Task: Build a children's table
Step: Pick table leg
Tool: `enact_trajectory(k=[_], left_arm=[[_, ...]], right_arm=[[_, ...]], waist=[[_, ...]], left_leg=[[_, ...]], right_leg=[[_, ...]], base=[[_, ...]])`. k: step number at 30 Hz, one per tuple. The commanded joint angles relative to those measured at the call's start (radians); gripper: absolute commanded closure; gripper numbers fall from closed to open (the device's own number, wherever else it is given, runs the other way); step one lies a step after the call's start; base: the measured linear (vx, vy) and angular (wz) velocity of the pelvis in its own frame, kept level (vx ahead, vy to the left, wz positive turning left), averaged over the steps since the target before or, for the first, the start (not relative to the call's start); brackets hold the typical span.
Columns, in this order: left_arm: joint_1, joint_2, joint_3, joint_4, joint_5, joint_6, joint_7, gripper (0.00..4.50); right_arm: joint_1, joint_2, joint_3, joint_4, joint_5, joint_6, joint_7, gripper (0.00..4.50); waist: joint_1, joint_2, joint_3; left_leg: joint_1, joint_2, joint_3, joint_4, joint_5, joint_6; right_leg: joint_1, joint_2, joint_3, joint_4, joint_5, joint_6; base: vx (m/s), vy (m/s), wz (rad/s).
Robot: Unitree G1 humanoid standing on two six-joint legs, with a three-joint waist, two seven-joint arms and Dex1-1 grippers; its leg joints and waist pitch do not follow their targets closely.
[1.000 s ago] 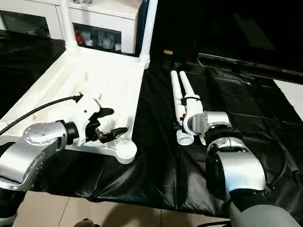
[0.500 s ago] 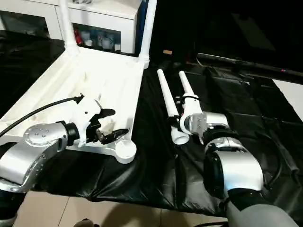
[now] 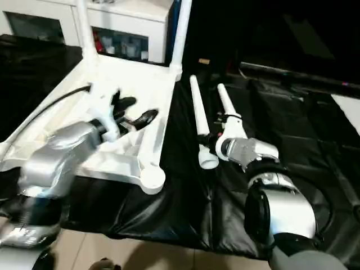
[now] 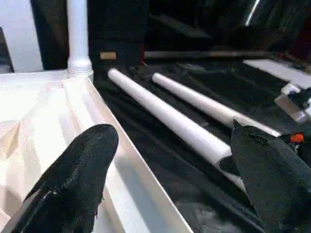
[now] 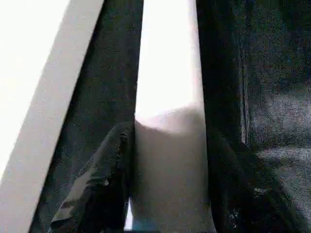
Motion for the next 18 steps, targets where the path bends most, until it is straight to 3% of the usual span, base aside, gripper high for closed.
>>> enact_trajectory(k=[1,7,9,10,12,13,14,15,16,18], left_arm=[[-0.008,0.006,-0.029,0.003,0.014,-0.005,-0.013,0.27],[0.003,-0.001,-0.012,-0.006,-0.03,0.044,-0.039,0.27],[-0.024,-0.049,0.054,0.036,-0.097,0.097,-0.012,0.27],[-0.024,-0.049,0.054,0.036,-0.097,0.097,-0.012,0.05],[-0.104,-0.141,0.199,0.138,-0.241,0.152,0.051,0.0],[-0.136,-0.172,0.251,0.178,-0.296,0.167,0.069,0.0],[-0.136,-0.172,0.251,0.178,-0.296,0.167,0.069,0.0],[-0.169,-0.188,0.28,0.227,-0.32,0.161,0.082,0.0],[-0.187,-0.194,0.291,0.256,-0.327,0.155,0.086,0.0],[-0.235,-0.213,0.316,0.327,-0.353,0.145,0.08,0.0]], right_arm=[[0.009,-0.011,0.007,-0.032,-0.005,0.004,-0.004,2.62],[0.04,-0.014,-0.007,-0.201,0.05,0.049,0.048,2.62],[0.086,-0.014,-0.011,-0.315,0.093,0.062,0.111,2.62],[0.086,-0.014,-0.011,-0.315,0.093,0.062,0.111,2.62],[0.182,-0.01,0.007,-0.482,0.156,0.085,0.222,2.62],[0.218,-0.007,0.011,-0.538,0.18,0.091,0.259,2.62],[0.218,-0.007,0.011,-0.538,0.18,0.091,0.259,2.62],[0.256,-0.004,0.016,-0.599,0.207,0.106,0.291,2.62],[0.279,-0.002,0.017,-0.638,0.223,0.118,0.305,2.62],[0.33,0.002,0.019,-0.73,0.266,0.144,0.331,2.63]], waist=[[0.004,0.016,-0.078],[0.003,0.012,-0.075],[0.004,0.008,-0.074],[0.007,0.006,-0.074],[0.009,0.005,-0.071],[0.022,0.008,-0.074],[0.023,0.001,-0.073],[0.025,0.006,-0.075],[0.028,0.001,-0.073],[0.032,0.023,-0.071]], left_leg=[[0.016,0.017,0.002,-0.081,-0.144,-0.045],[0.018,0.018,0.005,-0.082,-0.13,-0.043],[0.016,0.017,0.006,-0.082,-0.129,-0.036],[0.018,0.017,0.008,-0.081,-0.125,-0.03],[0.018,0.012,0.011,-0.08,-0.124,-0.024],[0.029,0.017,0.01,-0.078,-0.135,-0.018],[0.017,0.016,0.006,-0.081,-0.129,-0.011],[0.017,0.018,0.003,-0.083,-0.131,-0.013],[0.02,0.017,0.006,-0.082,-0.137,-0.008],[0.019,0.015,0.002,-0.084,-0.14,-0.013]], right_leg=[[0.054,-0.057,0.032,-0.068,-0.068,-0.222],[0.052,-0.055,0.033,-0.068,-0.069,-0.213],[0.055,-0.054,0.034,-0.069,-0.063,-0.211],[0.054,-0.055,0.035,-0.071,-0.06,-0.211],[0.053,-0.05,0.035,-0.076,-0.072,-0.209],[0.05,-0.054,0.037,-0.077,-0.057,-0.215],[0.059,-0.056,0.034,-0.076,-0.061,-0.222],[0.058,-0.058,0.033,-0.075,-0.071,-0.221],[0.055,-0.057,0.034,-0.08,-0.085,-0.211],[0.053,-0.056,0.035,-0.083,-0.095,-0.199]], base=[[0.0,0.0,0.0],[0.0,0.0,0.0],[0.0,0.0,0.0],[0.0,0.0,0.0],[0.0,0.0,0.0],[0.0,0.0,0.0],[0.0,0.0,0.0],[0.0,0.0,0.0],[0.0,0.0,0.0],[0.0,0.0,0.0]])
